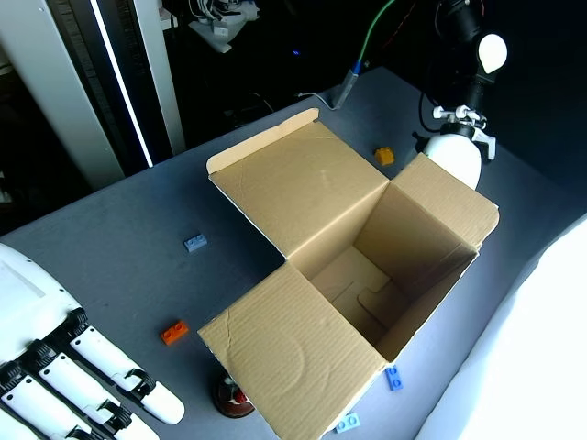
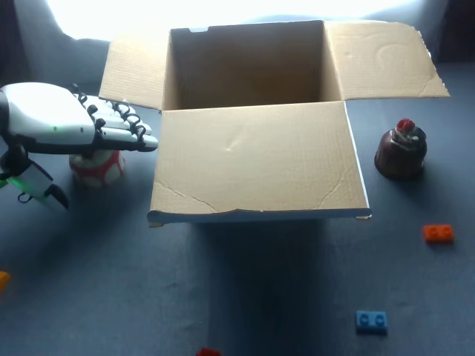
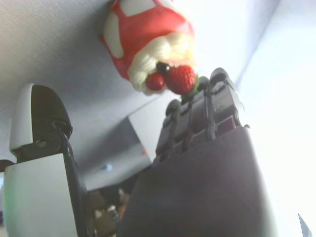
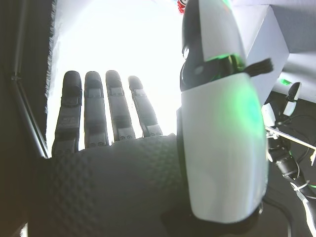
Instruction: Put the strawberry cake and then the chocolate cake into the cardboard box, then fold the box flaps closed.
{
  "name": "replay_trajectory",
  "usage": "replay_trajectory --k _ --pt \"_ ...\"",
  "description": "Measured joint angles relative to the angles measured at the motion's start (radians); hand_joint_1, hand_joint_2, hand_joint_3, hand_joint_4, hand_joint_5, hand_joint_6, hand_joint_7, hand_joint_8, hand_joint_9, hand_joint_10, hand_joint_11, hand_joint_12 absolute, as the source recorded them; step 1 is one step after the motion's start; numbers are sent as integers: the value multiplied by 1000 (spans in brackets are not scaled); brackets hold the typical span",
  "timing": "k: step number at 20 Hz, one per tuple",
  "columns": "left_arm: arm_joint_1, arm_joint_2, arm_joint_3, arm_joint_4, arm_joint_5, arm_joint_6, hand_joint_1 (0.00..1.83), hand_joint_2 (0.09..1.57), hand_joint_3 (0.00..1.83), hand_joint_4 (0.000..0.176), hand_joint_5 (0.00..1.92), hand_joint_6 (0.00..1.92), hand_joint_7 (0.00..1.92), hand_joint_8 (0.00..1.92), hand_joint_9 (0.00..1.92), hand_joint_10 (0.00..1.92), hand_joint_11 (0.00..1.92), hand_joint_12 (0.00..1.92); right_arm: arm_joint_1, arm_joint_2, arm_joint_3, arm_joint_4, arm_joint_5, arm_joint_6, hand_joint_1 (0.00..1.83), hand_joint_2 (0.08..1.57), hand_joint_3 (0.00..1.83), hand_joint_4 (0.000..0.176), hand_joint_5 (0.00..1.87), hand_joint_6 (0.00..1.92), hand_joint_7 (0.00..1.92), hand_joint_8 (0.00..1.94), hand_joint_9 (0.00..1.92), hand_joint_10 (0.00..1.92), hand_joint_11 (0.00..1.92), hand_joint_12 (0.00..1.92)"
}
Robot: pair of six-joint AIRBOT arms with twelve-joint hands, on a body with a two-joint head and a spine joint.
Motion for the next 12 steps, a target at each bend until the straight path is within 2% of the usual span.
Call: replay_trajectory --k 1,3,6,8,11,12 --pt "0 -8 13 0 0 -5 1133 974 19 0 6 1 0 0 0 0 0 0 0 0 0 0 0 0 1010 1008 7 16 18 1 74 0 89 2 0 187" --pt "0 -29 50 3 -7 -16 1166 965 12 0 6 1 2 1 0 0 0 0 0 0 0 0 0 0 1053 980 0 24 14 0 76 0 85 0 0 170" --pt "0 -61 113 30 -18 -50 1165 962 8 0 21 6 2 1 0 0 0 0 0 0 0 0 0 -2 1025 995 2 16 12 0 57 0 74 0 0 118" --pt "0 -63 122 30 -26 -60 1182 944 0 0 32 9 5 1 0 0 0 0 0 0 0 0 0 -3 1054 978 0 14 34 4 57 0 89 3 0 197" --pt "0 -63 122 31 -41 -68 1185 937 0 0 38 10 8 2 0 0 0 0 0 0 0 0 1 -9 1039 987 2 11 31 2 73 6 88 2 0 200" --pt "0 -63 122 31 -45 -73 1184 942 0 0 47 12 10 2 0 0 0 0 0 0 0 0 3 -17 1023 1004 8 12 9 2 76 5 81 1 0 149"
